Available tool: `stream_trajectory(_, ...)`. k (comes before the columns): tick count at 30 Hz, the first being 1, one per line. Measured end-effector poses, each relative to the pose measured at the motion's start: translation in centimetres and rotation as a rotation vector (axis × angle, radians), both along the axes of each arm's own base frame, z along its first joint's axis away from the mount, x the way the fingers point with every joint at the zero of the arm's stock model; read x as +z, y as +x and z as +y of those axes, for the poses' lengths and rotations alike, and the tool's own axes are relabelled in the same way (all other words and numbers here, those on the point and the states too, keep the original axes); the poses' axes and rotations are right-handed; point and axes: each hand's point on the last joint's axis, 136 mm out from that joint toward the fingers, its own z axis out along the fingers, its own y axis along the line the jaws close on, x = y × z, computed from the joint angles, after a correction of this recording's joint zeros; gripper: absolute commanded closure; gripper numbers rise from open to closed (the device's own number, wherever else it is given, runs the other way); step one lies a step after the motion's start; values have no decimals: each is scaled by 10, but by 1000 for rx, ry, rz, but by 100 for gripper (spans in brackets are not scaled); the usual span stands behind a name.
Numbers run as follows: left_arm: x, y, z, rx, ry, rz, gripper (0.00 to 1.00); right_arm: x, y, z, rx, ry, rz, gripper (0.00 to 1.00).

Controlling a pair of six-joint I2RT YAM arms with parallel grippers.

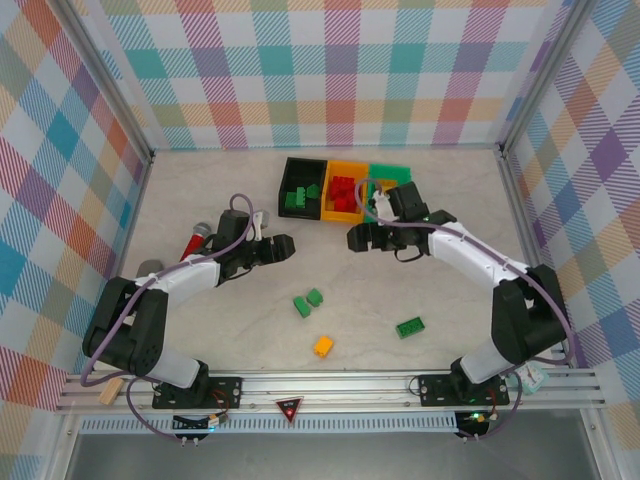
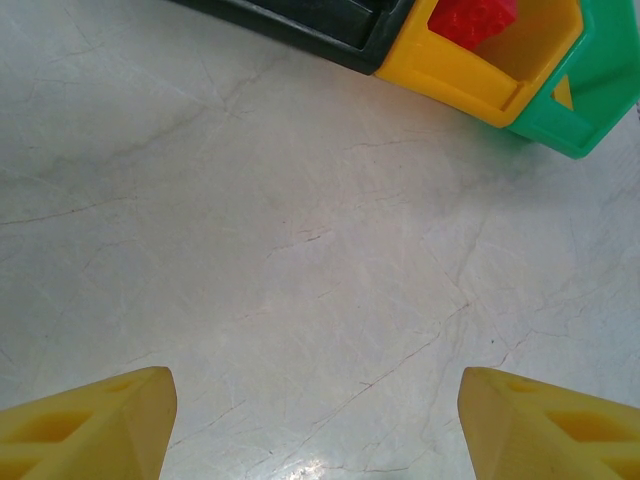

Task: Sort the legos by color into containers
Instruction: Pick up the lego from the bottom-center of the table.

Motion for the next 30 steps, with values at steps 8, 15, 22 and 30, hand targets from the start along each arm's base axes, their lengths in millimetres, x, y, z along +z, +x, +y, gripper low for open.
stream_trajectory(8, -1, -1, 0, 1, 2, 3, 25, -6, -63, 34, 206, -107, 6, 15)
stream_trajectory(15, -2, -1, 1, 2, 2, 3, 25, -22, -120, 61, 393, -212, 3, 15)
stream_trajectory(22, -2, -1, 1, 2, 3, 3, 25, -53, -162, 80, 526, -316, 36, 15)
stream_trajectory(30, -2, 0, 2, 7, 7, 2, 25, -70, -208, 95, 643, -395, 30, 15)
